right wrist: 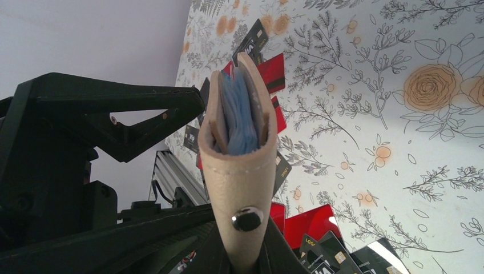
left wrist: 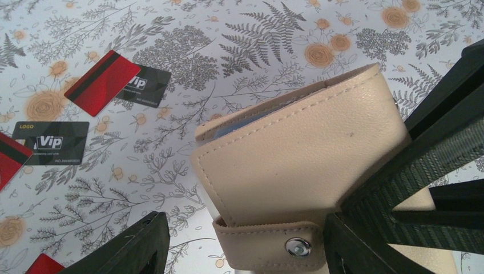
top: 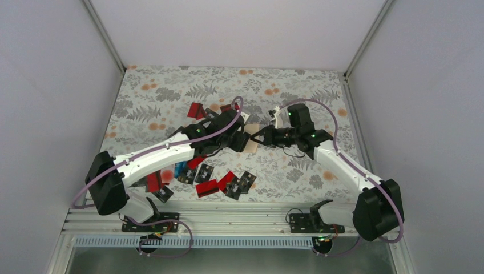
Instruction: Put the credit cards into the card holder
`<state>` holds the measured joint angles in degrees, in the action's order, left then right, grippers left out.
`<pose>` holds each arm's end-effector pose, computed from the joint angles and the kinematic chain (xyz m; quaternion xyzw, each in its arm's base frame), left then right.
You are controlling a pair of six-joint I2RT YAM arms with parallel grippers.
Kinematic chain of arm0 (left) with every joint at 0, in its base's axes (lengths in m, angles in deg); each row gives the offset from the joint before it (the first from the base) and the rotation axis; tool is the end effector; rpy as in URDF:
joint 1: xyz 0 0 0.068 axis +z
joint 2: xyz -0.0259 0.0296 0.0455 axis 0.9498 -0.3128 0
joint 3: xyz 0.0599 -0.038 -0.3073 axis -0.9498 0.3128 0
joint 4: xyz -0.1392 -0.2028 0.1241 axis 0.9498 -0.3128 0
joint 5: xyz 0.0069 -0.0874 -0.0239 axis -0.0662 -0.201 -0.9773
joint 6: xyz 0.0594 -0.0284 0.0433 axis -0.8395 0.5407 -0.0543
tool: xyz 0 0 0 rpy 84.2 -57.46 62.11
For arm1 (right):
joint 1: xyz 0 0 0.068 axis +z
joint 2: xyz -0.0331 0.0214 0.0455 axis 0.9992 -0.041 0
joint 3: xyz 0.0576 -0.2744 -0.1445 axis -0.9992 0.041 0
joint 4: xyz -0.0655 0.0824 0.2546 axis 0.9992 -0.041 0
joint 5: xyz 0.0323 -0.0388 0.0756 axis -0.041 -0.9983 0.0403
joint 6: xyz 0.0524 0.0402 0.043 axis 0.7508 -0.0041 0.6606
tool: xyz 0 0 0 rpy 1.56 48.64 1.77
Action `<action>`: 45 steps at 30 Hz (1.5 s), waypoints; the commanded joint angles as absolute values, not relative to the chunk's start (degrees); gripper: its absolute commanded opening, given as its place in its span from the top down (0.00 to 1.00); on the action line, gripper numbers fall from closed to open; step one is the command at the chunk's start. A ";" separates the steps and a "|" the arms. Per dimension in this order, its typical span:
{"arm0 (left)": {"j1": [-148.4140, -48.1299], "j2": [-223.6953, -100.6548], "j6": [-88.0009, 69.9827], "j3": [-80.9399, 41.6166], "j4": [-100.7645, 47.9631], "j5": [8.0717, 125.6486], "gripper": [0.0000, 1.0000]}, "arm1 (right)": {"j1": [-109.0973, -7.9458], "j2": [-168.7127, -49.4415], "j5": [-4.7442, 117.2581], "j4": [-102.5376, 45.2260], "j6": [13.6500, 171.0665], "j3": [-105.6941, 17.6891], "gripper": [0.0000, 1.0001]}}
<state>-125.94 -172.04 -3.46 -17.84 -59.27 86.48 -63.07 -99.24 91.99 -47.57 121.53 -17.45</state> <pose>0.2210 -0.2834 0.3109 0.2574 0.8857 -0.1442 0.3584 0.2320 0.1572 0.2806 -0.0663 0.8586 0.4830 0.1584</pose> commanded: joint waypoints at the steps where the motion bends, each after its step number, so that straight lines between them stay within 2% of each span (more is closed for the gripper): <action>1: -126.28 -172.66 -3.54 -15.97 -60.18 87.70 0.31 | -62.39 -98.71 92.44 -46.84 121.84 -19.13 0.96; 11: -126.11 -177.19 0.44 -15.79 -63.86 95.95 0.32 | -62.25 -97.44 92.33 -47.12 121.52 -18.55 0.96; 17: -122.69 -180.22 5.96 -15.87 -71.33 106.28 0.32 | -62.25 -96.90 90.37 -48.51 121.17 -18.28 0.96; 25: -116.49 -174.56 12.95 -13.96 -78.31 113.38 0.32 | -62.34 -99.68 82.50 -53.04 120.26 -18.26 0.96; 29: -116.51 -167.40 8.10 -12.10 -73.20 106.17 0.32 | -62.34 -101.87 82.39 -52.07 120.23 -17.78 0.96; 34: -116.51 -158.52 0.66 -8.49 -62.41 86.93 0.31 | -62.34 -104.29 83.45 -50.73 119.87 -18.47 0.96; 38: -116.67 -159.04 0.18 -7.05 -58.44 78.71 0.31 | -62.29 -106.63 84.67 -50.17 119.82 -19.70 0.96; 45: -117.27 -165.21 3.25 -6.59 -53.34 75.86 0.35 | -62.25 -108.68 85.75 -49.66 119.58 -19.70 0.96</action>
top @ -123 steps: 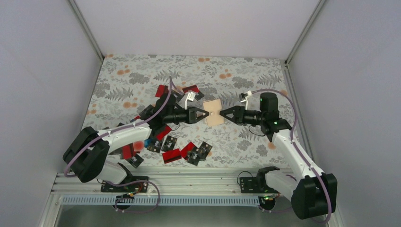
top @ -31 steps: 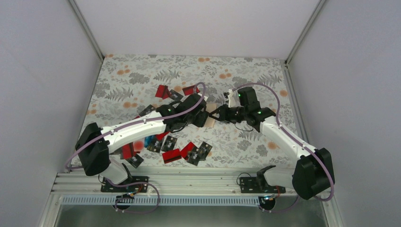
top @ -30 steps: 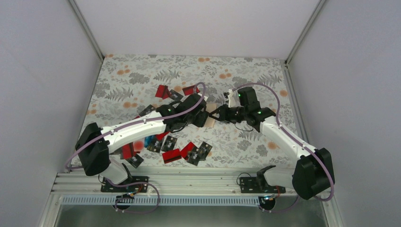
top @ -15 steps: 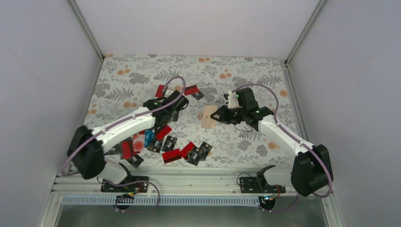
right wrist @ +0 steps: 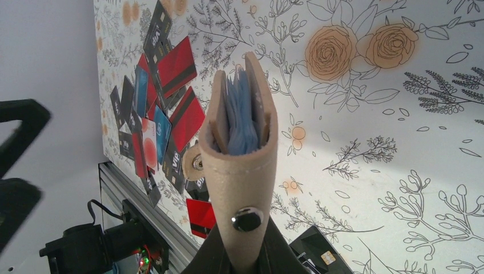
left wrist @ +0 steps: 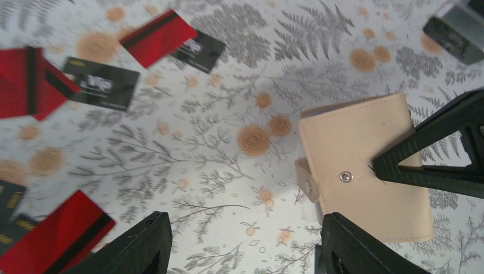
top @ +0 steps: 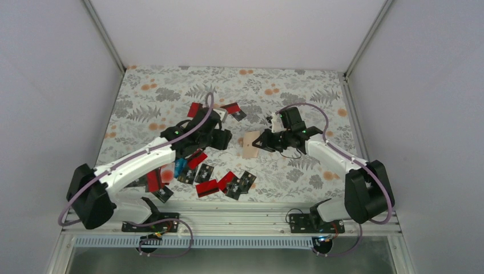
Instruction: Put the credit cards into the card holder
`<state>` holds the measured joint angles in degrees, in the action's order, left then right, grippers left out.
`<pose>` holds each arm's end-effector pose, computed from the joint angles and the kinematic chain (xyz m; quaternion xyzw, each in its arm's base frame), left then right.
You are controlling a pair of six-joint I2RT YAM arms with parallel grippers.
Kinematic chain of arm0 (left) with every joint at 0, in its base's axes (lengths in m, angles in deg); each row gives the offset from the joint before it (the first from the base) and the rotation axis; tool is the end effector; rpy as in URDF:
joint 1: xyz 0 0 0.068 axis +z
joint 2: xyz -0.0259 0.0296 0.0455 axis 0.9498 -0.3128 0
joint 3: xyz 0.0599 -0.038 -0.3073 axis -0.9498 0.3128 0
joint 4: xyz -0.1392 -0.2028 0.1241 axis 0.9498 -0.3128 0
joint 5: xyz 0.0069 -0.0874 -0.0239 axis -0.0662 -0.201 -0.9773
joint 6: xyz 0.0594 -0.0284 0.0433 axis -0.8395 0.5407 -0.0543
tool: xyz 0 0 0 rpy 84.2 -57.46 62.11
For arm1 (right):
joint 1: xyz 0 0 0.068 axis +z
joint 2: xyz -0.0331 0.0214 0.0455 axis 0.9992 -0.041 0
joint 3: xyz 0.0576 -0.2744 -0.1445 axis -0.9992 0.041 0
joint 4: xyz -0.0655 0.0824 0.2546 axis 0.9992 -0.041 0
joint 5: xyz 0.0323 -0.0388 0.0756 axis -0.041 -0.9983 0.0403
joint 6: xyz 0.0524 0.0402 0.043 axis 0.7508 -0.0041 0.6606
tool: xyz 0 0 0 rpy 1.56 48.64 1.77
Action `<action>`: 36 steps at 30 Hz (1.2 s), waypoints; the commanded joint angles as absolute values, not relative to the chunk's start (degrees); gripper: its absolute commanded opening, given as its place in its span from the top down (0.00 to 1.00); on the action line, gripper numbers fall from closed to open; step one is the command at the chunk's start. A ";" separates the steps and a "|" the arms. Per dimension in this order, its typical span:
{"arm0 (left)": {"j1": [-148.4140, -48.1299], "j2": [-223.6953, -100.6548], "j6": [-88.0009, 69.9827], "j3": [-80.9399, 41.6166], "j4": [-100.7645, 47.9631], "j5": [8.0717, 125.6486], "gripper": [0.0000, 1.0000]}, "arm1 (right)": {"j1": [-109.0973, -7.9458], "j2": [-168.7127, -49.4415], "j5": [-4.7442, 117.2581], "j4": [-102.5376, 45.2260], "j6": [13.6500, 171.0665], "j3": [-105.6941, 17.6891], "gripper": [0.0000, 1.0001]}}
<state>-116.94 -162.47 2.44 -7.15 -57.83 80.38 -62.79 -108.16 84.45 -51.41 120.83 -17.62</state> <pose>0.2227 -0.2152 0.2970 0.1604 0.9103 -0.1775 0.3379 0.2523 0.1606 0.2302 -0.0118 0.9104 0.3997 0.1059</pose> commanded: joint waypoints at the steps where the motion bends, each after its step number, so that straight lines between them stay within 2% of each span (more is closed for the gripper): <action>1: -117.30 -166.12 3.45 -6.69 -52.88 75.55 0.36 | -62.25 -108.90 85.73 -49.74 119.47 -19.70 0.96; 13: -117.76 -173.49 5.01 -7.39 -48.30 70.64 0.44 | -62.25 -109.86 85.75 -49.87 119.12 -19.53 0.96; 24: -119.23 -177.24 6.65 -8.69 -48.47 72.57 0.54 | -62.25 -110.33 85.83 -49.90 118.92 -19.62 0.96; 33: -119.38 -178.66 6.40 -9.19 -47.64 72.19 0.68 | -62.25 -109.79 86.18 -49.95 118.90 -19.26 0.96; 36: -119.32 -179.01 6.48 -9.14 -46.66 73.03 0.79 | -62.25 -109.64 86.28 -50.11 118.88 -19.29 0.96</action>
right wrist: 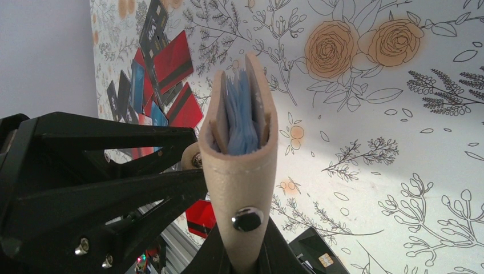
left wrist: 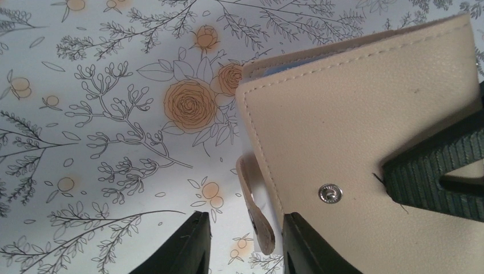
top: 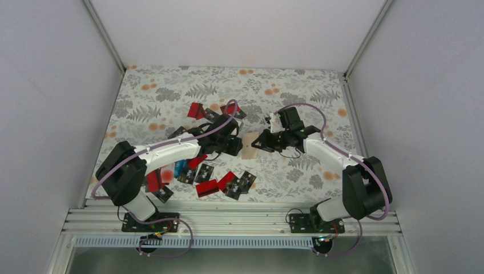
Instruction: Put the credit cards into the card holder
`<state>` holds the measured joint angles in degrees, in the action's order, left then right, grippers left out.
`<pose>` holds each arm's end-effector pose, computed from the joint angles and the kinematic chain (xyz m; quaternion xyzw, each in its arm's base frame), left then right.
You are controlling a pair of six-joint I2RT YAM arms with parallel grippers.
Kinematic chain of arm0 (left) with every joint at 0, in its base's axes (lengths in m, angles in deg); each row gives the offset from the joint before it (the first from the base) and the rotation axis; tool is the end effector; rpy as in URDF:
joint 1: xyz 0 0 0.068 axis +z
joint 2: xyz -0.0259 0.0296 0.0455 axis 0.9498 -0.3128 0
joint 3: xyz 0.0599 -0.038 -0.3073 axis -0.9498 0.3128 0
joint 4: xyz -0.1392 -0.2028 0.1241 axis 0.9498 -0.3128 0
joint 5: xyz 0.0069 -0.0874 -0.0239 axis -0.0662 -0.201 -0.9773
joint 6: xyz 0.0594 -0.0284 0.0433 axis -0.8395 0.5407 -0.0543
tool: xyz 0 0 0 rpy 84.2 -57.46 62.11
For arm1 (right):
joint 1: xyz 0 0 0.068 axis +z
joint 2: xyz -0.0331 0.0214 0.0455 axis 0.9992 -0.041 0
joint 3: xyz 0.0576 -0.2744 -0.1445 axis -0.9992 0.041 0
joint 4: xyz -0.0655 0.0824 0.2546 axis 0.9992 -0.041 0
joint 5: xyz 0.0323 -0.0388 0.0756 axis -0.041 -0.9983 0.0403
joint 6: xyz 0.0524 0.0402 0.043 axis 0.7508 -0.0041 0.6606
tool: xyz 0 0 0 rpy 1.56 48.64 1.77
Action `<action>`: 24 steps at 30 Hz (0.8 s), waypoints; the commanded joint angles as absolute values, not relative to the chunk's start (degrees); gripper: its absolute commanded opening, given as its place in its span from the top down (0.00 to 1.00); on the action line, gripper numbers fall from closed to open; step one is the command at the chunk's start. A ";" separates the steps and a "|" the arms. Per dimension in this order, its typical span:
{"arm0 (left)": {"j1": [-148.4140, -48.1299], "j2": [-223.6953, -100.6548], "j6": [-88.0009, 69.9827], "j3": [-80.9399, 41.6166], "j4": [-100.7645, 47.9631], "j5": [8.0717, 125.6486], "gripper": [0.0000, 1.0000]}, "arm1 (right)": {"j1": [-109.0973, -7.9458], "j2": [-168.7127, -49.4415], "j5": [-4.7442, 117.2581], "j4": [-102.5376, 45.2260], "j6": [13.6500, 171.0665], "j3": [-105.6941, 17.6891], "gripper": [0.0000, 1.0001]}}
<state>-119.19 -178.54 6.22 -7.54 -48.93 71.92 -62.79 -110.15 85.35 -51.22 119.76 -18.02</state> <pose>0.2468 -0.2742 0.2238 0.1781 0.9287 -0.2167 0.2426 0.2567 0.1636 0.2235 -0.0188 0.9113 0.4001 0.0953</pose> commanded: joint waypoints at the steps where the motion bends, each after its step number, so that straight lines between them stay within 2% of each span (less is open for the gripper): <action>1: -119.32 -179.36 6.59 -9.18 -46.53 73.44 0.88 | -62.25 -109.60 86.32 -50.20 118.77 -19.26 0.96; 2: -119.34 -179.59 6.65 -9.40 -46.40 73.87 0.95 | -62.25 -109.58 86.24 -50.21 118.72 -19.19 0.96; 3: -119.32 -179.81 6.78 -9.51 -46.34 74.29 0.97 | -62.25 -109.64 86.16 -50.21 118.69 -19.14 0.96; 16: -118.17 -178.85 9.25 -7.92 -48.08 77.87 0.98 | -62.25 -116.60 86.23 -45.46 118.93 -17.31 0.95; 20: -117.49 -179.52 10.20 -6.82 -47.92 77.79 0.98 | -62.25 -122.18 86.40 -45.09 118.23 -18.54 0.84; 24: -117.21 -180.35 10.84 -6.75 -48.93 78.07 0.98 | -62.27 -126.24 81.81 -46.95 116.13 -20.31 0.66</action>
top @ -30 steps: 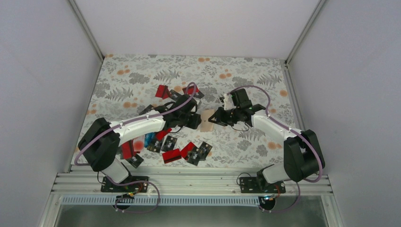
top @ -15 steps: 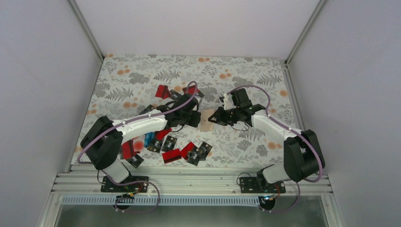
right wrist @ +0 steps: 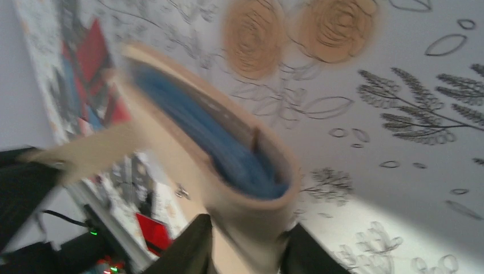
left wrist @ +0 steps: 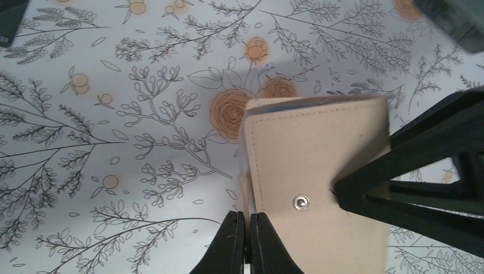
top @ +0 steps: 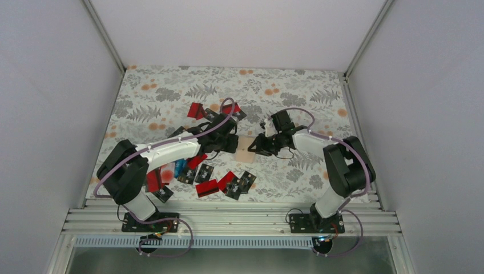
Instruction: Put the credit cards into the card holder
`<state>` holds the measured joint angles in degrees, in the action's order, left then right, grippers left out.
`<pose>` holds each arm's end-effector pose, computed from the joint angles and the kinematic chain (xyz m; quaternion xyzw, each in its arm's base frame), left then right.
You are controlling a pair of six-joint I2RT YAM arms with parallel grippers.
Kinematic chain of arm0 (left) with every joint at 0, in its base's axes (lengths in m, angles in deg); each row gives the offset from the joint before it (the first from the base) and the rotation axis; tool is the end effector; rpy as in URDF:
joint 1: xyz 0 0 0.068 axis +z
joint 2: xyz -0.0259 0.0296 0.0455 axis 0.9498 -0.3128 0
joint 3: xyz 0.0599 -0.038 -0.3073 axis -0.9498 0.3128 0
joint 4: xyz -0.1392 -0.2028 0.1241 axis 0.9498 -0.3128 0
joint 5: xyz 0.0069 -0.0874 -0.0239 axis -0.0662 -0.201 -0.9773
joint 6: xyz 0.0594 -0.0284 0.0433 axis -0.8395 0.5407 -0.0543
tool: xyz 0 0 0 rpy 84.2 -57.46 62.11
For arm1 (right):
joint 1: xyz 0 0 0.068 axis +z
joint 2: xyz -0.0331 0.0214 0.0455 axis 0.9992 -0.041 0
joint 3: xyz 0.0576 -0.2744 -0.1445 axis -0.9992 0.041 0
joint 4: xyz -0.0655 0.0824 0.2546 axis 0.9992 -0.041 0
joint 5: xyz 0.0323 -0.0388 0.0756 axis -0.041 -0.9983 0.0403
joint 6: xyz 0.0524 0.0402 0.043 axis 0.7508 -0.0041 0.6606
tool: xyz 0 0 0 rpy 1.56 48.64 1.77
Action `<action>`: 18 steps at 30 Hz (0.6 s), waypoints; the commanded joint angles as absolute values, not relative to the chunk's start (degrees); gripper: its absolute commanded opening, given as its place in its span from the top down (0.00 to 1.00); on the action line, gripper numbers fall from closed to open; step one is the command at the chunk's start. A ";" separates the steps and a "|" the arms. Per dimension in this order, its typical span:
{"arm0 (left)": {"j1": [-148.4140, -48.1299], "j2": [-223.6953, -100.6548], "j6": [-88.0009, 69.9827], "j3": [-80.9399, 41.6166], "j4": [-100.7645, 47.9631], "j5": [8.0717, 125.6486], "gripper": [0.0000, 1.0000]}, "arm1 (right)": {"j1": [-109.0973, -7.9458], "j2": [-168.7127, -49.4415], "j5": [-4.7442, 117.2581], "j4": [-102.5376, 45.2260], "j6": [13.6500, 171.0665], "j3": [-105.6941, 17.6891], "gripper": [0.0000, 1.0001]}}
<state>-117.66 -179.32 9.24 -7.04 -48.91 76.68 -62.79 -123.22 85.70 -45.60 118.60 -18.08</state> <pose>0.2580 -0.2635 0.2161 0.1284 0.9406 -0.1824 0.2557 0.2831 0.1762 0.1626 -0.0081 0.9249 0.3776 0.0435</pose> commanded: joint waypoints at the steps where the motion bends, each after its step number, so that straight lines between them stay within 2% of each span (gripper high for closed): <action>1: -117.09 -180.53 10.99 -6.58 -49.24 78.27 0.98 | -62.25 -127.01 79.92 -48.08 115.51 -21.06 0.60; 3: -116.91 -180.81 11.33 -6.39 -49.60 78.37 0.98 | -62.25 -127.62 77.05 -49.92 114.53 -22.11 0.45; 5: -116.71 -180.74 11.68 -6.11 -49.86 78.30 0.98 | -62.17 -127.03 74.41 -51.36 114.21 -22.73 0.37; 18: -116.60 -178.10 13.34 -7.95 -51.76 75.50 0.98 | -54.36 -120.63 76.52 -54.24 116.33 -25.16 0.34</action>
